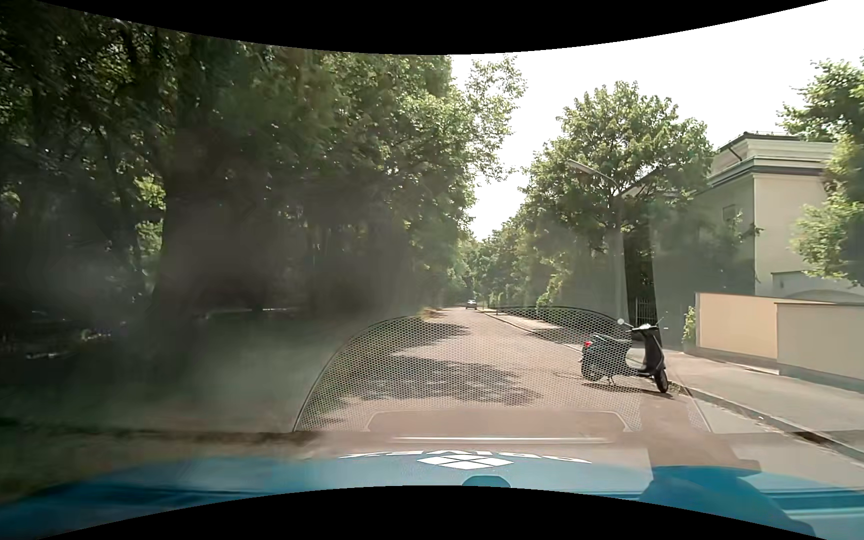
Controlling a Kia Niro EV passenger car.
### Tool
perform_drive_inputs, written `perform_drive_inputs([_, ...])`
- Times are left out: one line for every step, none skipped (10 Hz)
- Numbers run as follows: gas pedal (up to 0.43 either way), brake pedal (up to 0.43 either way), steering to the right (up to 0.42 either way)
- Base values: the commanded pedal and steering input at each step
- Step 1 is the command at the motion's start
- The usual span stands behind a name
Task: Follow the waypoints while adhering to traffic rules and regulations
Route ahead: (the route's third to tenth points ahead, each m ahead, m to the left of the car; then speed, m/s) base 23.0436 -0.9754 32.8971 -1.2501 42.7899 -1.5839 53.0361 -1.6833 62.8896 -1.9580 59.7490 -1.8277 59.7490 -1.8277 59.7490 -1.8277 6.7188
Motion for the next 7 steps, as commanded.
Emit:
perform_drive_inputs([0.150, 0.000, 0.019])
perform_drive_inputs([0.150, 0.000, 0.019])
perform_drive_inputs([0.150, 0.000, 0.019])
perform_drive_inputs([0.150, 0.000, 0.020])
perform_drive_inputs([0.130, 0.000, 0.020])
perform_drive_inputs([0.087, 0.000, 0.020])
perform_drive_inputs([0.087, 0.000, 0.020])
